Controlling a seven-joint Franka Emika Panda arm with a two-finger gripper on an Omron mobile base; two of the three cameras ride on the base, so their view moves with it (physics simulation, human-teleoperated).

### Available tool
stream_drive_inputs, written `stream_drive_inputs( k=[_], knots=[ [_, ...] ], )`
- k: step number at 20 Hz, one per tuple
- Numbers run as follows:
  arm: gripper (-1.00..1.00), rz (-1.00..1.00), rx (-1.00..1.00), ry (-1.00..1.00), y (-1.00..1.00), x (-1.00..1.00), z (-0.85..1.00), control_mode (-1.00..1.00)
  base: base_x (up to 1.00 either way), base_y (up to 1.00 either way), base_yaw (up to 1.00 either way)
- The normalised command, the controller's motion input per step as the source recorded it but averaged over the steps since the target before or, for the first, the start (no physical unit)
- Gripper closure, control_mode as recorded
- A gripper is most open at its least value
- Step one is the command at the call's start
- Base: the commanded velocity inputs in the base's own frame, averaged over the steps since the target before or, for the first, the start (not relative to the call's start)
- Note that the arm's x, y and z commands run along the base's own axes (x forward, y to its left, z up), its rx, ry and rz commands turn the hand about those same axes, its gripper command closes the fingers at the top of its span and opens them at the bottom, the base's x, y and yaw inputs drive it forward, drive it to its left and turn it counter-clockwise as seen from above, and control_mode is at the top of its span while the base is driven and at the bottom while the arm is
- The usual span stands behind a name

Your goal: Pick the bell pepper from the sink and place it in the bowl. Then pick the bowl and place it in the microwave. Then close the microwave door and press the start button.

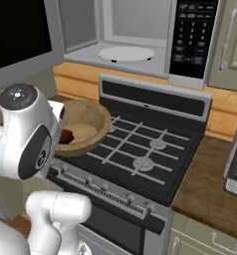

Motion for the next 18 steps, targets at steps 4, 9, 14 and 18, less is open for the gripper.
stream_drive_inputs(
  k=[4,9,14,18],
  knots=[
    [1.0,0.0,0.0,0.0,0.0,0.0,0.0,1.0,0.78,-0.16,0.1],
    [1.0,0.0,0.0,0.0,0.0,0.0,0.0,1.0,0.06,-0.21,0.4],
    [1.0,0.0,0.0,0.0,0.0,0.0,0.0,1.0,0.15,-0.12,0.41],
    [1.0,0.0,0.0,0.0,0.0,0.0,0.0,1.0,0.05,-0.06,0.25]
  ],
)
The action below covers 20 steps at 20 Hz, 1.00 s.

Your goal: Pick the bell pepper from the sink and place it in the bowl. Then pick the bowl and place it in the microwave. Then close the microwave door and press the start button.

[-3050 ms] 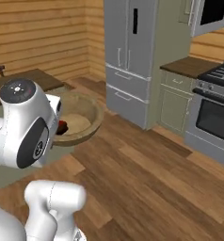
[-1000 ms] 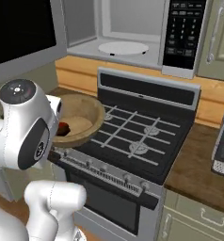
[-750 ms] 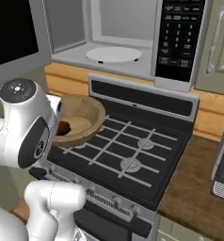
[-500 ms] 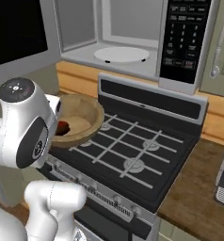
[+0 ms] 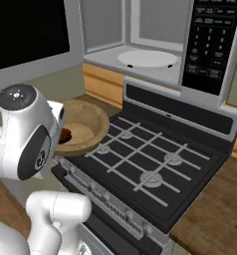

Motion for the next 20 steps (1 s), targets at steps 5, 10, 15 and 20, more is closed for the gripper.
stream_drive_inputs(
  k=[5,10,15,20],
  knots=[
    [1.0,0.0,0.0,0.0,0.0,0.0,0.0,1.0,0.0,0.0,0.17],
    [1.0,0.0,0.0,0.0,0.0,0.0,0.0,1.0,0.0,0.0,0.26],
    [1.0,-0.02,0.0,0.0,0.0,-0.03,0.09,-1.0,0.0,-0.01,0.08],
    [1.0,-0.2,-0.07,-0.12,0.0,-0.04,0.62,-1.0,0.0,0.0,0.0]
  ],
)
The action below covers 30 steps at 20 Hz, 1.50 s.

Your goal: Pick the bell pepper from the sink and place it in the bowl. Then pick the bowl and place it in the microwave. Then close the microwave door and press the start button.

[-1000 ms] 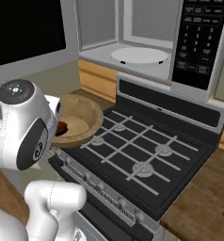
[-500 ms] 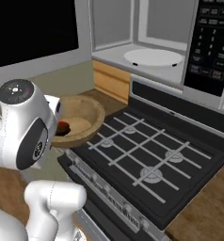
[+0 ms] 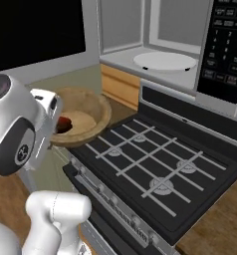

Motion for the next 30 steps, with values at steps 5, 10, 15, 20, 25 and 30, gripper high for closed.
stream_drive_inputs(
  k=[5,10,15,20,25,30],
  knots=[
    [1.0,-0.17,-0.06,-0.17,0.0,0.08,0.63,-1.0,0.0,0.0,0.0],
    [1.0,-0.08,-0.03,-0.15,-0.02,0.15,0.58,-1.0,0.0,0.0,0.0],
    [1.0,0.0,-0.04,-0.13,-0.25,0.48,0.35,-1.0,0.0,0.0,0.0],
    [1.0,0.0,0.0,-0.05,-0.44,0.76,0.02,-1.0,0.0,0.0,0.0],
    [1.0,-0.03,0.0,-0.1,-0.49,0.64,0.19,-1.0,0.0,0.0,0.0],
    [1.0,-0.08,0.0,-0.05,-0.32,0.81,0.2,-1.0,0.0,0.0,0.0]
  ],
)
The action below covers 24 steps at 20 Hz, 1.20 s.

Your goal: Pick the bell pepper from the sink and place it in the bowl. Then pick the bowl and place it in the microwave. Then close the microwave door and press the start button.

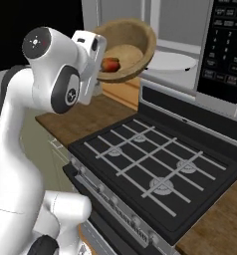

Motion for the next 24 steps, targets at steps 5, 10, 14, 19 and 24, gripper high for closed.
stream_drive_inputs(
  k=[5,10,14,19,24],
  knots=[
    [1.0,0.0,0.0,0.01,-0.31,1.0,0.14,-1.0,0.0,0.0,0.0],
    [1.0,0.0,0.0,0.0,-0.42,1.0,0.0,-1.0,0.0,0.0,0.0],
    [1.0,0.0,0.0,0.02,-0.45,0.94,0.0,-1.0,0.0,0.0,0.0],
    [1.0,0.0,0.0,0.05,-0.3,0.78,0.0,-1.0,0.0,0.0,0.0],
    [1.0,0.0,0.0,0.07,-0.15,0.73,-0.15,-1.0,0.0,0.0,0.0]
  ],
)
